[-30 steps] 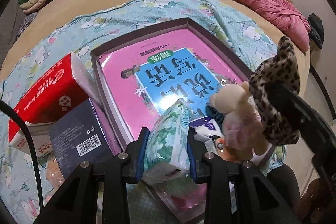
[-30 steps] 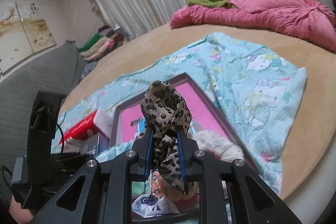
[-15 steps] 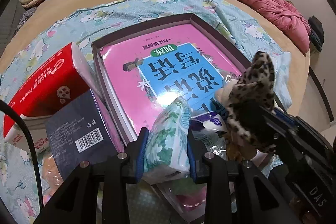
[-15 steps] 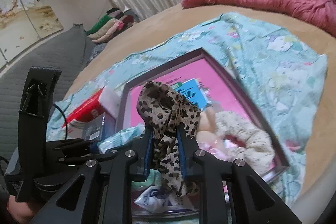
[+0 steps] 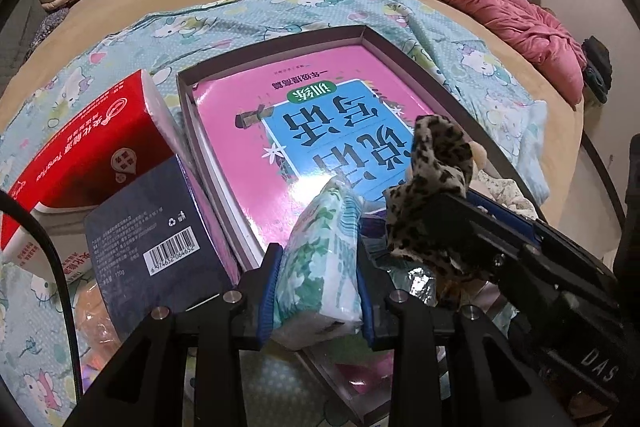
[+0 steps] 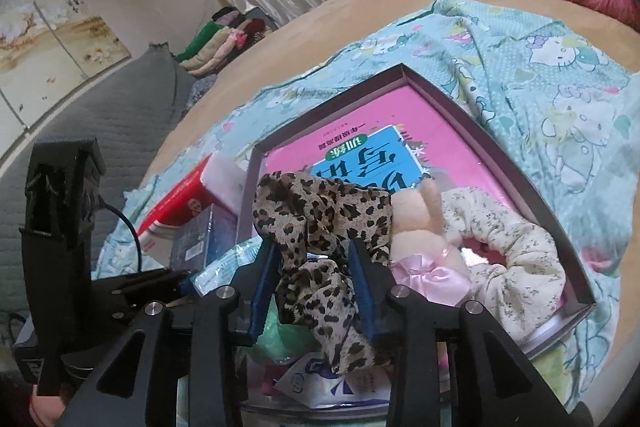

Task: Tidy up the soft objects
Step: 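Lower the scrunchie onto the pink book and open the right tool while the left releases the tissue pack, then move both open tools back toward the purple-dressed teddy bear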

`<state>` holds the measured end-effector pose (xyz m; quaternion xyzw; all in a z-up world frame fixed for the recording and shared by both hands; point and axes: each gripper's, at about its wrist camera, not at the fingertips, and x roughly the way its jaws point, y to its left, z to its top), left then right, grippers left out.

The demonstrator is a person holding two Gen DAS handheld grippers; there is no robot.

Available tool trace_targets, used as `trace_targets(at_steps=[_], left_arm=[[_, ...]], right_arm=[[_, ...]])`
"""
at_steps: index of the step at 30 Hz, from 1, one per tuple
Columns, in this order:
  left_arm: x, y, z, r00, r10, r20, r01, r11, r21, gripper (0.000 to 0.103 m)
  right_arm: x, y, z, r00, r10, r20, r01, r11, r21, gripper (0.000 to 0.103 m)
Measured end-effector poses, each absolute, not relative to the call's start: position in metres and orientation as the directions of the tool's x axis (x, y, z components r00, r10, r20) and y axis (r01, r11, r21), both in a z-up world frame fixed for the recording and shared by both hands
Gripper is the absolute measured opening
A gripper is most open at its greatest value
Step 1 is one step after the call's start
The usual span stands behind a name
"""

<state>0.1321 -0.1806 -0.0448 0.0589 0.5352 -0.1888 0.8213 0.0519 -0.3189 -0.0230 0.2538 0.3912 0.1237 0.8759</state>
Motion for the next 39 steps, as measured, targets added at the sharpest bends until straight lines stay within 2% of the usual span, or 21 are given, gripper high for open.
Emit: trace_targets(at_steps=[4,10,14,18,21,25,31,34,36,39], left_arm=[[0.13,-0.181,-0.044,0.358,-0.247,-0.9,0.379,0.92,-0.102,0.033],[0.13,-0.178,-0.041,0.359,-0.268,-0.894,0.367,0.921,-0.128,0.034],[0.131,-0.175,-0.041,0.347,-0.285,-0.893,0.353,0.922,-0.158,0.034],[0.131,-0.177,-0.039,0.352,-0.288,-0.891,0.355,0.922,-0.157,0.036],[0.129,-0.178,-0.037,0.35,-0.305,-0.885,0.362,0.916,-0.173,0.044],[0.128,-0.179,-0.033,0.347,-0.33,-0.878,0.366,0.91,-0.197,0.047],[0.123,-0.18,-0.025,0.36,-0.356,-0.862,0.382,0.9,-0.212,0.056],[0.119,-0.177,-0.019,0.378,-0.351,-0.857,0.376,0.904,-0.204,0.057],[0.118,-0.175,-0.015,0.385,-0.347,-0.855,0.37,0.907,-0.201,0.064],[0.114,-0.172,-0.007,0.408,-0.325,-0.853,0.364,0.915,-0.174,0.066]], right_arm=[[0.05,-0.323,-0.021,0.674,0.441,-0.592,-0.023,0.814,0.58,0.05],[0.045,-0.328,-0.012,0.712,0.433,-0.553,-0.03,0.806,0.592,0.061],[0.038,-0.332,-0.001,0.756,0.405,-0.513,-0.038,0.811,0.584,0.065],[0.036,-0.336,0.001,0.768,0.379,-0.517,-0.013,0.815,0.579,0.071],[0.036,-0.34,0.001,0.771,0.363,-0.523,0.008,0.816,0.578,0.071],[0.034,-0.344,0.001,0.779,0.343,-0.525,0.024,0.819,0.573,0.074],[0.033,-0.349,0.001,0.787,0.305,-0.536,0.061,0.827,0.56,0.076],[0.031,-0.351,0.003,0.796,0.284,-0.534,0.073,0.831,0.551,0.077],[0.029,-0.352,0.005,0.803,0.273,-0.53,0.076,0.834,0.546,0.077],[0.027,-0.352,0.007,0.81,0.262,-0.525,0.076,0.84,0.537,0.077]])
